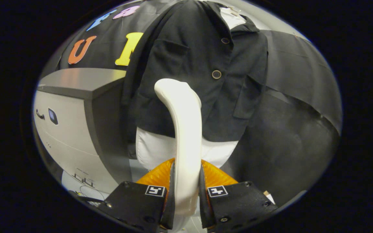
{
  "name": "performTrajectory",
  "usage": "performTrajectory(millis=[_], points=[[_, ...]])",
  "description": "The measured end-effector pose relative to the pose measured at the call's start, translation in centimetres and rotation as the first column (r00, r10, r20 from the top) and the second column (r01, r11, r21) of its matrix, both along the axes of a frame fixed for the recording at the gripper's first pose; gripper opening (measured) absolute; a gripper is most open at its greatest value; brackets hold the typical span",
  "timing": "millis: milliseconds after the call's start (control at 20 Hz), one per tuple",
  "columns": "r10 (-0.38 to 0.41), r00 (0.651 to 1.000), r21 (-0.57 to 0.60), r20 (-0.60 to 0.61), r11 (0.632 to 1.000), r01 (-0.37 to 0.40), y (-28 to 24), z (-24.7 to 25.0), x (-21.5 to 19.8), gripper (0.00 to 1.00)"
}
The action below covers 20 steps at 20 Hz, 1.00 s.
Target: Iron the clothes twice with a garment steamer, once on the left side and once on the right side.
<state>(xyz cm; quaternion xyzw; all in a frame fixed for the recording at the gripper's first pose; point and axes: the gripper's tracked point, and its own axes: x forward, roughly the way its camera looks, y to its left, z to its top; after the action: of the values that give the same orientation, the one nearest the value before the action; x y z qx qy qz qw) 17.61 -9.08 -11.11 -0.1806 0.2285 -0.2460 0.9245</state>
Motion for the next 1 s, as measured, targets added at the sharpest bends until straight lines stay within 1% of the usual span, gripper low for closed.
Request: performTrajectory(millis=[400,500,600,700,850,1000], points=[[-0.038,0.995,0.016,-0.094,0.999,0.04,-0.9,-5.0,-1.0,0.35],[-0.046,0.995,0.014,-0.089,0.999,0.047,-1.0,-5.1,-1.1,0.35],[-0.051,0.997,0.037,-0.064,0.998,0.053,-0.4,-4.2,-1.3,0.35],[-0.057,0.998,0.049,-0.009,0.997,0.057,0.1,-1.9,-1.9,0.34],[-0.082,0.991,0.079,0.11,0.994,0.074,0.4,3.5,-3.8,0.35],[-0.134,0.961,0.093,0.244,0.989,0.114,-1.5,10.8,-6.6,0.35]])
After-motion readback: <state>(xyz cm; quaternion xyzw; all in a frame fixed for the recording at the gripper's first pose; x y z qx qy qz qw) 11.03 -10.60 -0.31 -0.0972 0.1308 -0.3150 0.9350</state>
